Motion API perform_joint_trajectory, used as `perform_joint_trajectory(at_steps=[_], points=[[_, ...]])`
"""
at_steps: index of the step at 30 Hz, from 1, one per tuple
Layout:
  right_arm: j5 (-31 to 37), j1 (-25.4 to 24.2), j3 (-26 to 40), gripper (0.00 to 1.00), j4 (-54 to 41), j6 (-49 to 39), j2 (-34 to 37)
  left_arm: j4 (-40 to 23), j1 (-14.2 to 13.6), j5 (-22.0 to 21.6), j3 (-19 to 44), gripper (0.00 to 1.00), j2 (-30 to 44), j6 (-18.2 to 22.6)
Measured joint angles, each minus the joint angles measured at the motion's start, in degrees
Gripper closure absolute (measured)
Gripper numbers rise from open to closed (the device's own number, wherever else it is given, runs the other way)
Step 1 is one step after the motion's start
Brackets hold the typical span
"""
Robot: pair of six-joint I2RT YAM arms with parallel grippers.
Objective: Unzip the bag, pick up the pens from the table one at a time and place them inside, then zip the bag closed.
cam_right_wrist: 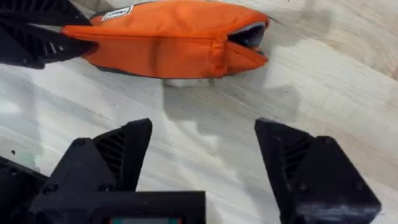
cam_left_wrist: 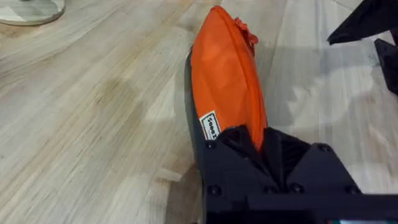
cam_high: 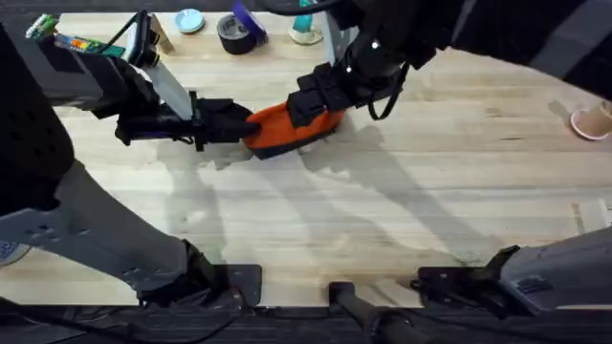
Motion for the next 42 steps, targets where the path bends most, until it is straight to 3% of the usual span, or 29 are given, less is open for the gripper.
perform_joint_trajectory(at_steps=[12,20,35,42], points=[[0.0,0.0,-0.02,0.006,6.03,-1.13,1.24,0.0,0.0,0.0,0.0,0.959,0.0,0.0],[0.0,-0.37,-0.04,0.005,7.16,-1.1,6.63,0.0,0.0,0.0,0.0,0.959,0.0,0.0],[-0.02,-1.95,-0.09,0.005,11.94,-1.08,10.21,0.04,0.0,0.11,0.0,0.959,0.0,0.0],[0.0,-2.49,-0.09,0.113,12.64,-1.09,10.22,0.03,0.0,0.11,0.0,0.959,0.0,0.0]])
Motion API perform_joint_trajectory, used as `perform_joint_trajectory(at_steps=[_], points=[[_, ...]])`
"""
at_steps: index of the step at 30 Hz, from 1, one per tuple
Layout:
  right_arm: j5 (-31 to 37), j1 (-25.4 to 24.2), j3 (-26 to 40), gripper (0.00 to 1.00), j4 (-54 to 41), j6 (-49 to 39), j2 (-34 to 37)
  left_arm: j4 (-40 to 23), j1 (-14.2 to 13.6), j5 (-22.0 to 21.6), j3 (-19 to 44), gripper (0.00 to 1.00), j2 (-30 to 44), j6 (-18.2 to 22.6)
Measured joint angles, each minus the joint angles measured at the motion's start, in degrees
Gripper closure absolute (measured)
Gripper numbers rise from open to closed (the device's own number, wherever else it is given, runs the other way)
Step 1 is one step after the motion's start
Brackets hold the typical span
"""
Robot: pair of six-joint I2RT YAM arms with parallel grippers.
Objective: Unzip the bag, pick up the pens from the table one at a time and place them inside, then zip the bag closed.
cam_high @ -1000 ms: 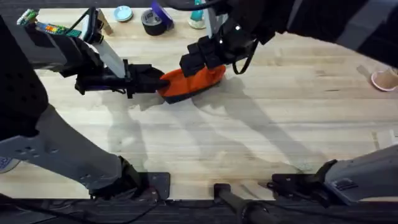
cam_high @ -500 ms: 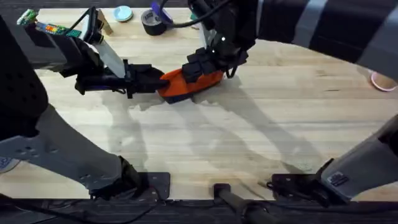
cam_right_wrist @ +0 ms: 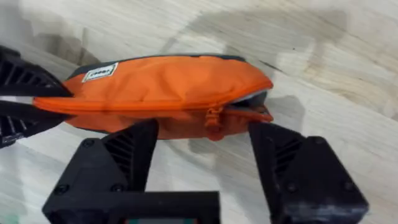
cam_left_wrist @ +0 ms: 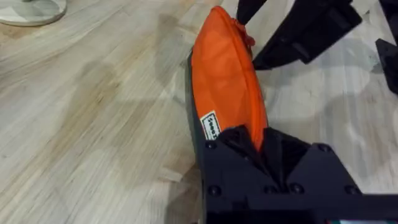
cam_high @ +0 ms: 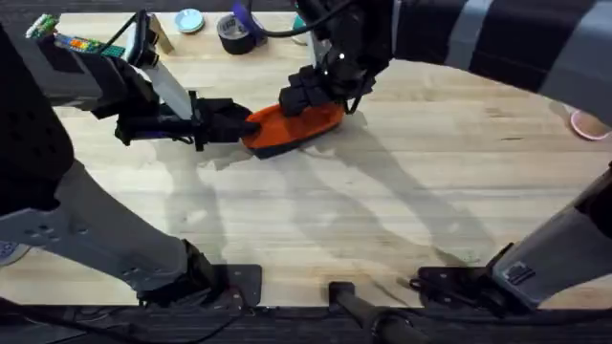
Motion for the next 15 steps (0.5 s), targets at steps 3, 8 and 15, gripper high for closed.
perform_joint_trajectory(at_steps=[3,8,15], points=[[0.01,-0.26,0.0,0.209,-0.01,0.01,-0.01,0.0,0.0,0.0,0.0,0.959,0.0,0.0],[0.02,-0.42,0.0,0.375,0.02,-0.01,-0.01,-0.01,0.0,0.0,0.0,0.96,0.0,0.0],[0.02,-0.52,0.0,0.615,0.02,-0.14,-0.01,-0.01,0.0,0.0,0.0,0.959,0.0,0.0]])
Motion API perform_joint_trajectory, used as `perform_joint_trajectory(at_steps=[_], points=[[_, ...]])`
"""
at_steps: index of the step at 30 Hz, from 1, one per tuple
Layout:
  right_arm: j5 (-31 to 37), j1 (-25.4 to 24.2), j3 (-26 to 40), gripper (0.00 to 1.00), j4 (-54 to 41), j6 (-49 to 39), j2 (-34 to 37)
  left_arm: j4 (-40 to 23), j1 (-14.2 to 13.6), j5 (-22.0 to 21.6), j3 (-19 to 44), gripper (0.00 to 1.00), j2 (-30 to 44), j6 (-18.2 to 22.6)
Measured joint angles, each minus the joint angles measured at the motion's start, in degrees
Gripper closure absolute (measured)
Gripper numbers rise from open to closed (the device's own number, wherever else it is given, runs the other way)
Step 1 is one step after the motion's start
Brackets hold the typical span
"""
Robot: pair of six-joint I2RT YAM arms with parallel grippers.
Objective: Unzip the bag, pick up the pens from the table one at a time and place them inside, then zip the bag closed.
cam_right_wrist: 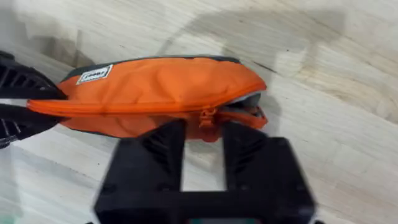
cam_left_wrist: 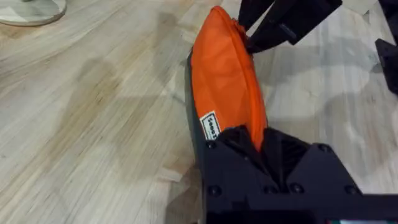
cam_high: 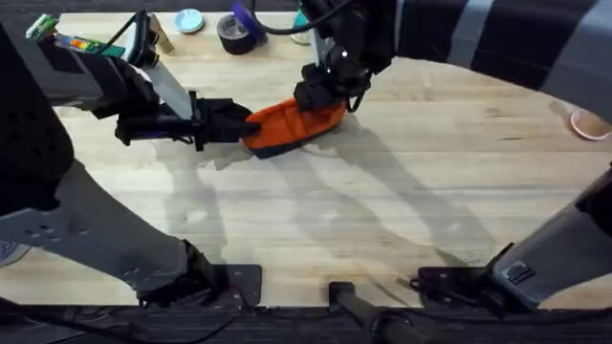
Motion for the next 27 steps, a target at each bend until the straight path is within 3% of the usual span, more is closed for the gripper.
perform_joint_trajectory(at_steps=[4,7,27], points=[[-0.02,0.0,0.0,0.894,0.0,-0.04,0.02,0.0,0.0,-0.02,0.0,0.959,0.0,-0.21],[-0.02,0.0,0.0,0.956,0.02,-0.07,0.02,0.02,0.0,-0.02,0.0,0.959,0.0,-0.31],[0.0,0.0,0.0,0.97,-0.99,-1.72,0.0,-0.01,0.0,-0.04,0.0,0.959,0.0,-0.45]])
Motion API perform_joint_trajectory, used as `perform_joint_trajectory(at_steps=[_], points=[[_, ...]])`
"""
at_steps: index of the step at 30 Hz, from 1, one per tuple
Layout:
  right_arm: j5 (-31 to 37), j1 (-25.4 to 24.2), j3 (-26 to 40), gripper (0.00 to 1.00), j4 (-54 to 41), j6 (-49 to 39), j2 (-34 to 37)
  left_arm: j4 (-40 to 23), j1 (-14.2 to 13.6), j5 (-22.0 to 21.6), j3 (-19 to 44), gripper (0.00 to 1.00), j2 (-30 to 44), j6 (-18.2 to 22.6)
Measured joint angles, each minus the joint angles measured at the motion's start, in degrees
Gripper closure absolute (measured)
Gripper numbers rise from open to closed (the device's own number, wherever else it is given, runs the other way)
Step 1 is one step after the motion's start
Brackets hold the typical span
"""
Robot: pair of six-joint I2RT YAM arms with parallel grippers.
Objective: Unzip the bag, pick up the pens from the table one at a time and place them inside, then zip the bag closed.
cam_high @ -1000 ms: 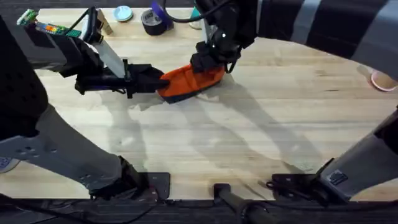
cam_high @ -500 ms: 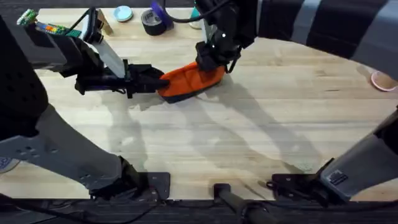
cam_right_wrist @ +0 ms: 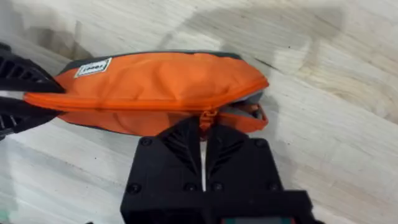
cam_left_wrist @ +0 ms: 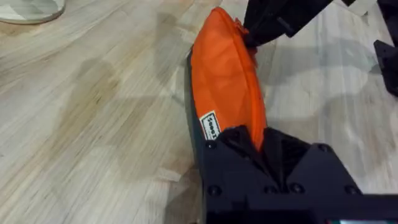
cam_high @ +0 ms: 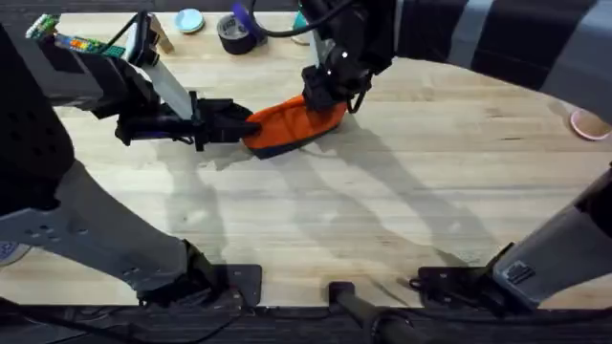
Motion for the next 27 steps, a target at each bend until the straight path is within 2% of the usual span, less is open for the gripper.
perform_joint_trajectory(at_steps=[27], points=[[-2.79,-5.74,1.9,0.97,-3.23,-2.73,0.0,0.01,-0.07,0.04,0.0,0.959,0.0,-0.23]])
